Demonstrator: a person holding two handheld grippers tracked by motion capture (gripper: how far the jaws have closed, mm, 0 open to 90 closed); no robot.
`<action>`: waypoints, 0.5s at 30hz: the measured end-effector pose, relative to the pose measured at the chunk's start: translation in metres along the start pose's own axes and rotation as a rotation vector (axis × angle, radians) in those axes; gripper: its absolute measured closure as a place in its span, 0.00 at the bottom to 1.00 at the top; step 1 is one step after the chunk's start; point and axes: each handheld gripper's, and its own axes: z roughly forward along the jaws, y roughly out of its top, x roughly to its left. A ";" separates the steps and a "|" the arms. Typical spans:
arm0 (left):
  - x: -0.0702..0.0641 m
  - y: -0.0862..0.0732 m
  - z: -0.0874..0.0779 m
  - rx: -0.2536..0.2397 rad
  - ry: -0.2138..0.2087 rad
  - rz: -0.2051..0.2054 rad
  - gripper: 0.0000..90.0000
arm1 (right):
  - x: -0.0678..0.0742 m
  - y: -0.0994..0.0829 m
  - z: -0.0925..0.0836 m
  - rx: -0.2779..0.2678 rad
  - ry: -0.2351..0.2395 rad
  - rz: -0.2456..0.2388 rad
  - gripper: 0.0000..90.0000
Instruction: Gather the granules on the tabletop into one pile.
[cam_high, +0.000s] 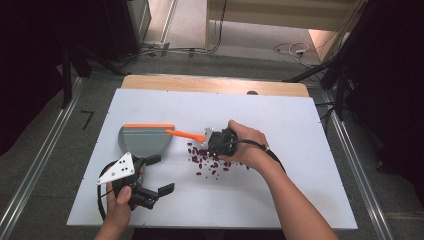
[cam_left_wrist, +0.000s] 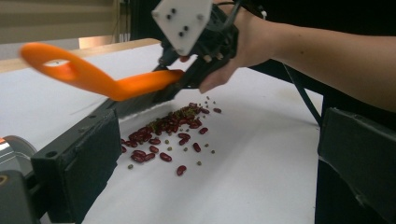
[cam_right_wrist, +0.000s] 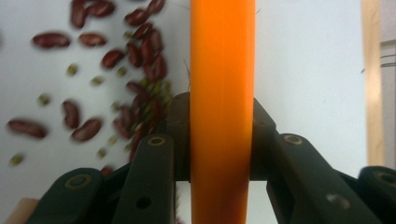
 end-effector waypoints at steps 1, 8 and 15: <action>0.000 0.000 0.000 0.000 -0.001 0.000 0.01 | -0.002 0.005 0.002 0.007 -0.005 -0.014 0.76; 0.001 -0.001 -0.001 0.004 -0.001 0.001 0.01 | 0.002 0.030 0.019 0.018 0.040 -0.080 0.76; 0.000 -0.001 -0.001 -0.002 0.003 -0.001 0.01 | 0.016 0.026 0.015 0.057 0.086 -0.123 0.76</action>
